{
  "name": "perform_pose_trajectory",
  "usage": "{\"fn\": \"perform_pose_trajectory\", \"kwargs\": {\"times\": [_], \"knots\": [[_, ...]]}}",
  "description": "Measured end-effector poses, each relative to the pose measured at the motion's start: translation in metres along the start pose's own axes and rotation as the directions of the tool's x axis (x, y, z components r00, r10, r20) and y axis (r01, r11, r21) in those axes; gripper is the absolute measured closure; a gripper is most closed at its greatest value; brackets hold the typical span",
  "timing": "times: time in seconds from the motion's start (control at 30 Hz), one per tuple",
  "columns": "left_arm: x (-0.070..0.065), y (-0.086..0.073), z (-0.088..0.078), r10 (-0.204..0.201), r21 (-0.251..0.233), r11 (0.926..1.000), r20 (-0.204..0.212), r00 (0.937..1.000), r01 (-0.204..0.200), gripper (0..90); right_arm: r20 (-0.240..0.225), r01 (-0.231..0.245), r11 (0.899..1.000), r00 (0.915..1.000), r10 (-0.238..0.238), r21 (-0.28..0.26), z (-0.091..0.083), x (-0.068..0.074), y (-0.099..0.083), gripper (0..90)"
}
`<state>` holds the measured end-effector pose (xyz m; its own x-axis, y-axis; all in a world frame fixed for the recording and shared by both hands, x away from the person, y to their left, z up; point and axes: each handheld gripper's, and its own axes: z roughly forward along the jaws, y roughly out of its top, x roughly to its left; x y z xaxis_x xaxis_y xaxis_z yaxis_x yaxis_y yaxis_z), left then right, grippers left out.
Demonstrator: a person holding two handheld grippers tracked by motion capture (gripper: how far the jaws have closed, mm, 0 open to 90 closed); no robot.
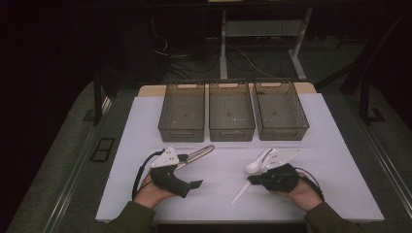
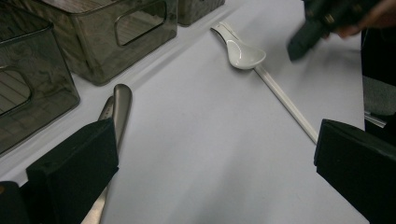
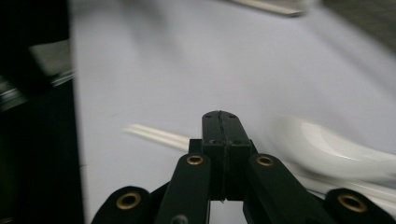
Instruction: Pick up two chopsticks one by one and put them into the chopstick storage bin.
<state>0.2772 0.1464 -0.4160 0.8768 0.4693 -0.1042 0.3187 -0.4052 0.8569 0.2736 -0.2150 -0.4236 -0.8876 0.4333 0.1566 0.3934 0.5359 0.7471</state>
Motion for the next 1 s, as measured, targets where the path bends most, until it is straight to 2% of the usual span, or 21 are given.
{"fn": "perform_pose_trajectory", "kwargs": {"times": [0.07, 0.13, 0.2, 0.27, 0.3, 0.43, 0.53, 0.77, 1.0], "knots": [[0.000, 0.000, 0.000, 0.001, 0.001, 1.0000, 0.000, 1.0000, -0.001, 0.0, 0.072, -0.032, 0.999, 0.9969, 0.032, -0.009, -0.011, -0.014, 0.000, 89.5], [0.000, 0.000, 0.000, 0.001, 0.001, 1.0000, 0.001, 1.0000, -0.001, 0.0, 0.138, -0.079, 0.997, 0.9870, 0.082, -0.023, -0.021, -0.028, -0.002, 89.5], [0.000, 0.000, 0.000, 0.001, 0.002, 1.0000, 0.001, 1.0000, -0.001, 0.0, 0.194, -0.114, 0.993, 0.9737, 0.120, -0.040, -0.028, -0.040, -0.004, 89.5], [0.000, 0.000, 0.001, -0.001, 0.002, 1.0000, 0.003, 1.0000, 0.001, 0.0, 0.257, -0.158, 0.987, 0.9525, 0.163, -0.040, -0.034, -0.054, -0.007, 89.5], [0.000, 0.000, 0.001, 0.000, 0.003, 1.0000, 0.003, 1.0000, 0.000, 0.0, 0.281, -0.166, 0.985, 0.9445, 0.171, -0.040, -0.034, -0.061, -0.008, 89.5], [0.000, 0.000, 0.001, 0.003, 0.005, 1.0000, 0.003, 1.0000, -0.003, 0.0, 0.330, -0.211, 0.976, 0.9193, 0.214, -0.044, -0.034, -0.081, -0.011, 89.5], [0.000, 0.000, 0.001, -0.001, 0.002, 1.0000, 0.005, 1.0000, 0.001, 0.0, 0.348, -0.239, 0.970, 0.9070, 0.237, -0.037, -0.030, -0.091, -0.013, 89.5], [-0.001, 0.000, 0.002, -0.003, 0.003, 1.0000, 0.005, 1.0000, 0.003, 0.0, 0.363, -0.257, 0.966, 0.8989, 0.246, -0.019, -0.021, -0.101, -0.014, 89.5], [0.000, 0.000, 0.002, -0.001, 0.004, 1.0000, 0.005, 1.0000, 0.001, 0.0, 0.367, -0.259, 0.966, 0.8974, 0.244, -0.009, -0.015, -0.105, -0.016, 89.5]]}}
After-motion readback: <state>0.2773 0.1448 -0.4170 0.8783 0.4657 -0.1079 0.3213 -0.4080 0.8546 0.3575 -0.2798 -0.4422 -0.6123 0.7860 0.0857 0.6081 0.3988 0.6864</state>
